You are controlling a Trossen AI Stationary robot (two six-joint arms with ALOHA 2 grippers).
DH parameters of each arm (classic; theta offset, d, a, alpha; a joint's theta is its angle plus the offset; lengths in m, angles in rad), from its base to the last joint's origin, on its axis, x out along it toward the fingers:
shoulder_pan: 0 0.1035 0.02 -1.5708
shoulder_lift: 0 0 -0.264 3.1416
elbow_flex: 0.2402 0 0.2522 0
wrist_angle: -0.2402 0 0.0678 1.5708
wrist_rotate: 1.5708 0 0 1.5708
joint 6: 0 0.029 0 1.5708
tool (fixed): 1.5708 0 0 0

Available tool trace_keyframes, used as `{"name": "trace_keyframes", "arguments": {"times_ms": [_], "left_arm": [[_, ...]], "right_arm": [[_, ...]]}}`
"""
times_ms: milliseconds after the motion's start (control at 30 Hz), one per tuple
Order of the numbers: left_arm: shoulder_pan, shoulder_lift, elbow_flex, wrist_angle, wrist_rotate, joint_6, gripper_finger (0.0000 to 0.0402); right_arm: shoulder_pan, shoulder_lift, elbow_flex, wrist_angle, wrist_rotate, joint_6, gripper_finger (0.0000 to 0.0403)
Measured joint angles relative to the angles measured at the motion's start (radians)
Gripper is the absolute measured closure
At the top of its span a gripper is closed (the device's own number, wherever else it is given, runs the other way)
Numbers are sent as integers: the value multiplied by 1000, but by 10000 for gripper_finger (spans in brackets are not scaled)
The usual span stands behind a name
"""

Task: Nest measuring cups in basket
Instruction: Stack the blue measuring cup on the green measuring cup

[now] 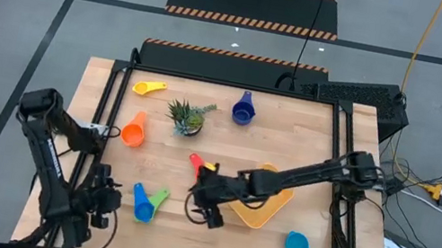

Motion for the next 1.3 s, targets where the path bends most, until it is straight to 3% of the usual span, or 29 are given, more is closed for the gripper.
{"name": "trace_keyframes", "arguments": {"times_ms": [167, 333, 433, 733, 900, 1133, 1200, 1300], "left_arm": [[99, -32, -3, 77, 84, 83, 278], [198, -52, -70, 228, 358, 113, 310], [212, -52, -100, 294, 452, 79, 326], [272, -52, -195, 496, 489, 131, 359], [334, -52, -285, 495, 544, 170, 362], [367, -52, -310, 493, 572, 270, 362], [394, -52, -310, 493, 537, 333, 362], [444, -52, -310, 493, 387, 460, 362]], "right_arm": [[-8, 28, 71, -10, -68, -118, 173], [-4, 43, 85, -48, -70, -210, 208], [-10, 42, 85, -73, -67, -226, 219], [-18, 42, 85, -95, -68, -247, 224], [-11, 42, 85, -126, -68, -240, 224], [-5, 42, 85, -214, -67, -209, 225], [-5, 42, 85, -214, -65, -193, 225], [-5, 42, 85, -211, -65, -185, 225]]}}
